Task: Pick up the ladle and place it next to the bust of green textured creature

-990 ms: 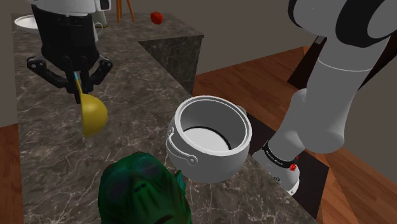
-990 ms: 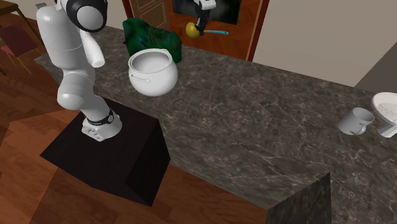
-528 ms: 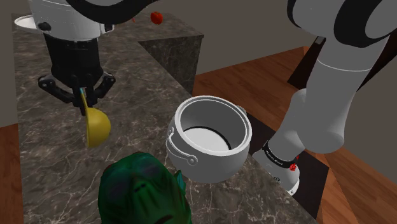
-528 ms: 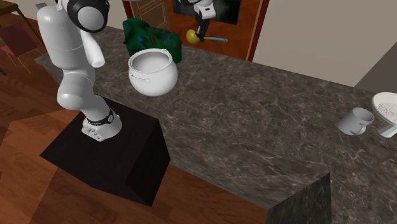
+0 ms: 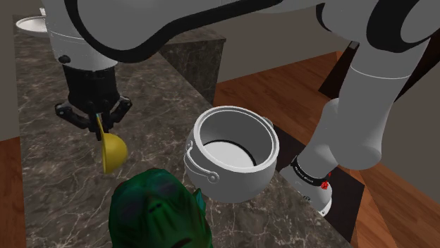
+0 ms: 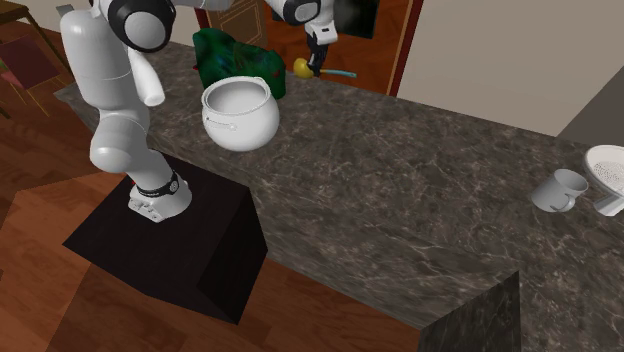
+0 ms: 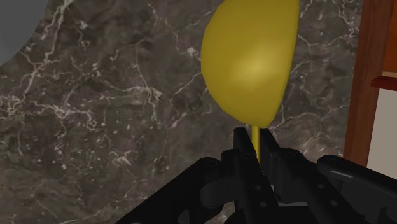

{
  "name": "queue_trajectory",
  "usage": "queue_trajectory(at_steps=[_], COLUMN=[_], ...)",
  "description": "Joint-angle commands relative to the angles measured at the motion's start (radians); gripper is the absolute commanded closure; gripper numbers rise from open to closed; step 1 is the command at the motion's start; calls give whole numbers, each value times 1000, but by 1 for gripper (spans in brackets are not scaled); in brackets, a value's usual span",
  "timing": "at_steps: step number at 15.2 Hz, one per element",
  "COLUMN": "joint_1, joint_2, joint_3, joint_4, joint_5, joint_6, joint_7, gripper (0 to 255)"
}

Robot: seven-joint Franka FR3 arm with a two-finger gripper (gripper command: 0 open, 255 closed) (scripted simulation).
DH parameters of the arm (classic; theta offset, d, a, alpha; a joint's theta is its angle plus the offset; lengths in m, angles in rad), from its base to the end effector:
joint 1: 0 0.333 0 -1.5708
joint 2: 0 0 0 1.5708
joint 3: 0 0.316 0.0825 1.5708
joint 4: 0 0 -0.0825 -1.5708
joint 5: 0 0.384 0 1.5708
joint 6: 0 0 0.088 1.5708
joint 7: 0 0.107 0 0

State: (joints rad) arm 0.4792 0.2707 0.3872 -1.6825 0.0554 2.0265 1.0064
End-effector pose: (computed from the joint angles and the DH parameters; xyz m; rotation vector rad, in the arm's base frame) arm 0.4309 0.4792 0.4605 -2.9639 0.2669 0.1002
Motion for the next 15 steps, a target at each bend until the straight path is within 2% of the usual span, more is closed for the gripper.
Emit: queue_trajectory(at_steps=[1, 15], joint_1=[0, 7], joint_2=[5, 69], joint_3=[-1, -9], joint_4=[-20, -127], joint_5=[-1, -20], joint_6=[25, 192], joint_7=[-2, -8], gripper=[255, 255])
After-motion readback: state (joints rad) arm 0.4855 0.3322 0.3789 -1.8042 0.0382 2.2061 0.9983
